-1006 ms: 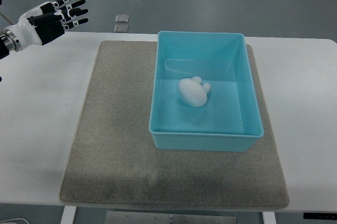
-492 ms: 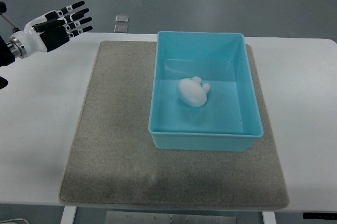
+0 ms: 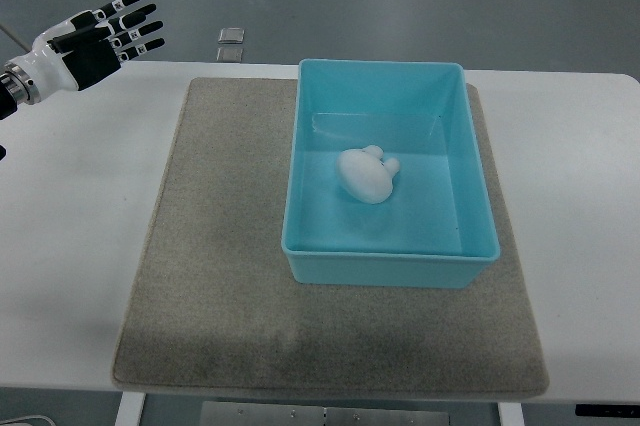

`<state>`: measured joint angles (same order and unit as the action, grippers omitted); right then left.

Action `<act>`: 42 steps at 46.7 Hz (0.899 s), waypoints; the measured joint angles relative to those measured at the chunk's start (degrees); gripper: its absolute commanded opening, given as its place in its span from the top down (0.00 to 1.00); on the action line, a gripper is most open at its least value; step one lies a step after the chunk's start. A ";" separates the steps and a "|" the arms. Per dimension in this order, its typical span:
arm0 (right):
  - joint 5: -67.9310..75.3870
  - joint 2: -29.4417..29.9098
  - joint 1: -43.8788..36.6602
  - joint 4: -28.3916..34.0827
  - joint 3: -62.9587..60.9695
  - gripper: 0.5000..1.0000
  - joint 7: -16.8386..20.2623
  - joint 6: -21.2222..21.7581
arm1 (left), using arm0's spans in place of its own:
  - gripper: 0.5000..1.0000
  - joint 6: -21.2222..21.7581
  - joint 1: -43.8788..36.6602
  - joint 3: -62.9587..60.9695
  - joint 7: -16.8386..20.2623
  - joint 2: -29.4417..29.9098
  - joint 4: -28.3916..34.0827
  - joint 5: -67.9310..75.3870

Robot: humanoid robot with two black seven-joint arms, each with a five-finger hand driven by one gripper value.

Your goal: Place white toy into blue box with left hand

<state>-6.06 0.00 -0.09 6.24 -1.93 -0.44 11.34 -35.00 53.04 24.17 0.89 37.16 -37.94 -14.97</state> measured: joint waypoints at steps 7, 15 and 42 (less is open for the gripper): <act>0.00 0.00 0.00 0.02 0.00 0.13 0.00 0.00 | 0.00 0.00 -0.88 1.51 0.00 0.07 -0.02 0.16; 0.00 0.00 0.00 0.02 0.00 0.13 0.00 0.00 | 0.00 0.00 -1.35 1.60 0.00 -0.13 -0.39 0.16; 0.00 0.00 0.00 0.08 0.02 0.13 0.00 0.00 | 0.00 0.00 -1.64 3.36 0.26 0.05 -1.02 0.03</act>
<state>-6.06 0.00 -0.09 6.32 -1.92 -0.44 11.34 -35.00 51.40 27.53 1.15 37.20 -38.96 -14.94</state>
